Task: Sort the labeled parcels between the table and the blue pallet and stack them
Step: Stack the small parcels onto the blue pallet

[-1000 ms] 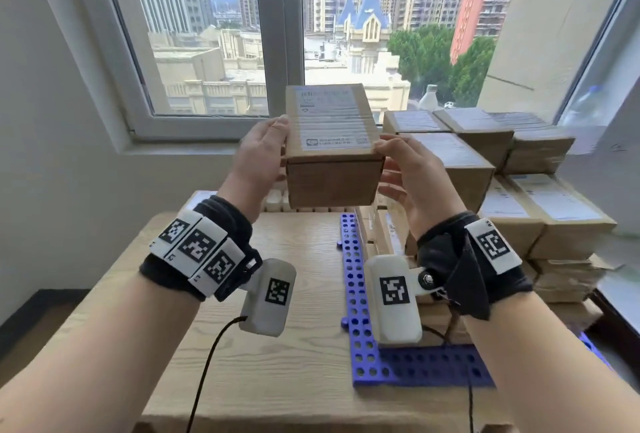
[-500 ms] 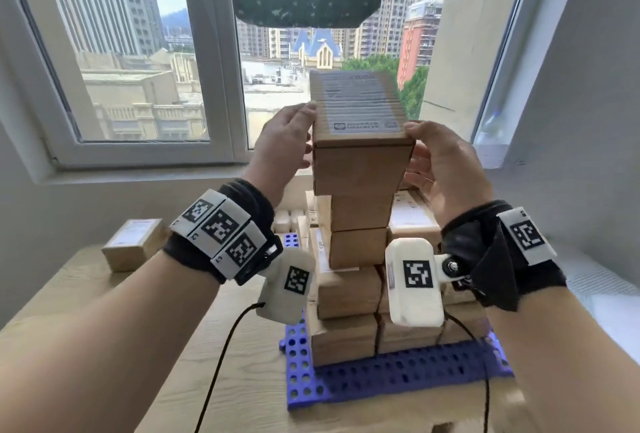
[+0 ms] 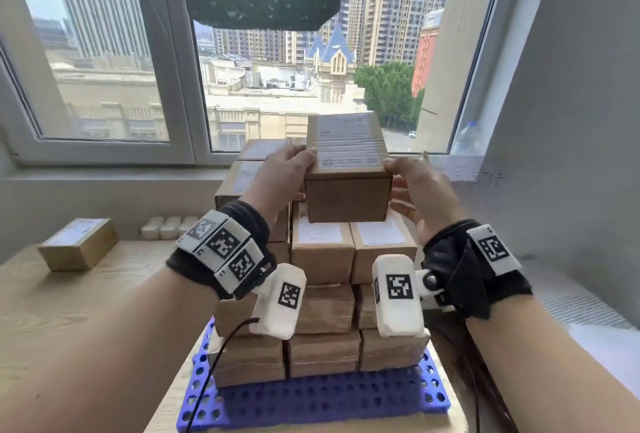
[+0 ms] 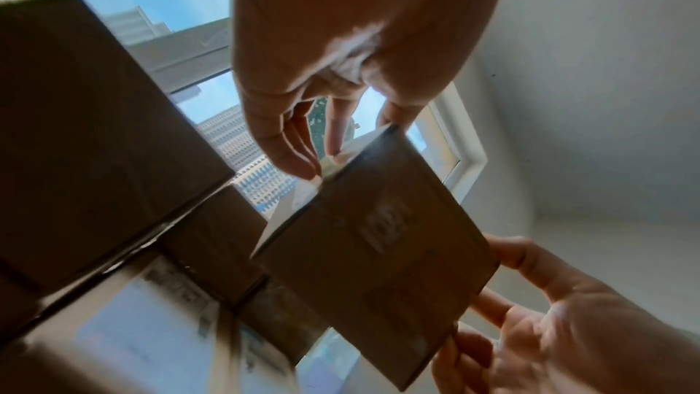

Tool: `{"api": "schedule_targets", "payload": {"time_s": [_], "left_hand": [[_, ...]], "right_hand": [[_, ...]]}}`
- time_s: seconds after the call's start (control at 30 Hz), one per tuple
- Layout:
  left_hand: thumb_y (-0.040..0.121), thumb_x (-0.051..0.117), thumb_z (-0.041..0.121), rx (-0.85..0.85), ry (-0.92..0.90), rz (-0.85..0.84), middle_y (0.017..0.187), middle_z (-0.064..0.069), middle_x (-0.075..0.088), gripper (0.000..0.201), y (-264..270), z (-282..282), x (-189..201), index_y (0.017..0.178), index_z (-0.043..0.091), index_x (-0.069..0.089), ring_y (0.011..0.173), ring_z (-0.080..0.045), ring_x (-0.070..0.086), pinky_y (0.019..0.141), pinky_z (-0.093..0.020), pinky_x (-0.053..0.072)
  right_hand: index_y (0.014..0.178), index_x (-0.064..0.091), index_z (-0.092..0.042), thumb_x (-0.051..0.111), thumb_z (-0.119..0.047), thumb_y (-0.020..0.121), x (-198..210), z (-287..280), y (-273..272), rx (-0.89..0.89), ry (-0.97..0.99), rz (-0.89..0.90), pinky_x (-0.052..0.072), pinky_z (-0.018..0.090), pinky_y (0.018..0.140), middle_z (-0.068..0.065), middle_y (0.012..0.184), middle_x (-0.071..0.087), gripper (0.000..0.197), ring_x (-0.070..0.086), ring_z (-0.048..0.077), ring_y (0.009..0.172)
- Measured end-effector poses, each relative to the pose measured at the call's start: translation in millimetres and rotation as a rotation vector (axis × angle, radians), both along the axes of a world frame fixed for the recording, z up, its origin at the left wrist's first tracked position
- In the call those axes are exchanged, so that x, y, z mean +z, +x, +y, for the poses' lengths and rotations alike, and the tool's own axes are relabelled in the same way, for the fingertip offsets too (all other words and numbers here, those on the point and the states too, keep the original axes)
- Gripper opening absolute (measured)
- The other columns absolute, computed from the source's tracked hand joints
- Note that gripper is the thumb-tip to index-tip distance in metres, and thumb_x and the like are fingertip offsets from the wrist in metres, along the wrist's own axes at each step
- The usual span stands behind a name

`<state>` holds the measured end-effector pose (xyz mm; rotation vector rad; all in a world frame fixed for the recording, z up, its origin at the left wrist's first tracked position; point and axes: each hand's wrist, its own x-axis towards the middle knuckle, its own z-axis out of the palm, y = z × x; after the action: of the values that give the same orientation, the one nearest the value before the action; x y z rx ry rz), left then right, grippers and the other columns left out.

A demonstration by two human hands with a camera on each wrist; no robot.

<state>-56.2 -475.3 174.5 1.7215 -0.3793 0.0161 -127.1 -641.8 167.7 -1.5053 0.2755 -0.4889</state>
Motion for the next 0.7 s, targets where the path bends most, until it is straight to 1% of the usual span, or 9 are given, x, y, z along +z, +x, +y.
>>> {"api": "schedule_targets", "payload": {"time_s": [0.07, 0.1, 0.17, 0.23, 0.37, 0.47, 0.53, 0.6, 0.7], "left_hand": [[0.099, 0.046, 0.025, 0.057, 0.086, -0.013, 0.114, -0.005, 0.061, 0.031, 1.7, -8.5, -7.2, 0.127, 0.012, 0.054, 0.092, -0.017, 0.059, 0.077, -0.034, 0.054], [0.098, 0.048, 0.023, 0.086, 0.135, -0.026, 0.116, -0.005, 0.06, 0.034, 3.7, -11.4, -10.1, 0.13, 0.011, 0.053, 0.098, -0.02, 0.058, 0.084, -0.038, 0.053], [0.097, 0.049, 0.019, 0.12, 0.203, -0.022, 0.115, -0.004, 0.06, 0.035, 6.9, -15.4, -14.7, 0.131, 0.012, 0.054, 0.101, -0.021, 0.056, 0.094, -0.04, 0.049], [0.095, 0.051, 0.015, 0.137, 0.276, -0.011, 0.12, -0.007, 0.062, 0.036, 9.9, -17.4, -18.9, 0.131, 0.012, 0.054, 0.102, -0.021, 0.057, 0.094, -0.037, 0.049], [0.094, 0.053, 0.016, 0.179, 0.506, -0.099, 0.129, -0.008, 0.058, 0.042, 15.3, -19.0, -26.8, 0.136, 0.013, 0.052, 0.116, -0.024, 0.054, 0.1, -0.04, 0.045], [0.093, 0.052, 0.02, 0.179, 0.621, -0.161, 0.127, -0.007, 0.057, 0.041, 18.5, -17.1, -31.7, 0.134, 0.018, 0.052, 0.117, -0.022, 0.053, 0.103, -0.038, 0.042], [0.093, 0.052, 0.021, 0.183, 0.634, -0.219, 0.124, -0.004, 0.059, 0.037, 17.5, -16.2, -33.0, 0.13, 0.021, 0.057, 0.114, -0.02, 0.054, 0.102, -0.037, 0.043], [0.091, 0.053, 0.019, 0.224, 0.601, -0.3, 0.12, 0.0, 0.061, 0.034, 13.9, -13.4, -30.9, 0.123, 0.022, 0.062, 0.11, -0.018, 0.055, 0.099, -0.035, 0.044], [0.088, 0.056, 0.018, 0.369, 0.547, -0.398, 0.119, 0.0, 0.054, 0.032, 13.1, 0.5, -22.8, 0.119, 0.024, 0.062, 0.116, -0.02, 0.048, 0.098, -0.033, 0.036]], "right_hand": [[0.09, 0.062, -0.021, 0.063, -0.025, 0.085, -11.8, -9.9, 7.0, 0.054, 0.018, 0.053, 0.046, 0.026, 0.071, -0.002, 0.085, 0.062, 0.006, 0.057, 0.014, 0.077], [0.094, 0.063, -0.02, 0.063, -0.026, 0.085, -17.6, -13.6, 11.0, 0.074, 0.021, 0.075, 0.046, 0.026, 0.071, -0.001, 0.088, 0.063, 0.01, 0.058, 0.014, 0.08], [0.097, 0.063, -0.02, 0.063, -0.024, 0.085, -28.0, -19.0, 18.5, 0.095, 0.041, 0.11, 0.046, 0.026, 0.069, 0.001, 0.093, 0.063, 0.013, 0.059, 0.015, 0.082], [0.096, 0.063, -0.021, 0.062, -0.023, 0.084, -37.8, -21.7, 25.6, 0.111, 0.067, 0.145, 0.046, 0.026, 0.068, 0.003, 0.094, 0.062, 0.012, 0.059, 0.016, 0.081], [0.094, 0.063, -0.021, 0.063, -0.023, 0.083, -54.7, -23.0, 36.7, 0.122, 0.119, 0.196, 0.047, 0.027, 0.071, 0.004, 0.094, 0.063, 0.011, 0.06, 0.015, 0.08], [0.102, 0.064, -0.018, 0.064, -0.025, 0.081, -62.7, -21.4, 43.8, 0.111, 0.139, 0.219, 0.047, 0.027, 0.07, 0.004, 0.097, 0.064, 0.021, 0.061, 0.015, 0.08], [0.108, 0.064, -0.016, 0.064, -0.026, 0.081, -64.4, -19.6, 47.8, 0.09, 0.148, 0.224, 0.047, 0.026, 0.069, 0.004, 0.099, 0.064, 0.029, 0.061, 0.014, 0.081], [0.109, 0.064, -0.016, 0.064, -0.027, 0.08, -64.1, -16.8, 50.4, 0.069, 0.145, 0.219, 0.047, 0.026, 0.068, 0.004, 0.101, 0.065, 0.031, 0.061, 0.014, 0.082], [0.111, 0.062, -0.021, 0.068, -0.027, 0.078, -64.2, -11.8, 52.5, 0.046, 0.108, 0.186, 0.05, 0.03, 0.076, 0.001, 0.109, 0.065, 0.034, 0.061, 0.016, 0.093]]}}
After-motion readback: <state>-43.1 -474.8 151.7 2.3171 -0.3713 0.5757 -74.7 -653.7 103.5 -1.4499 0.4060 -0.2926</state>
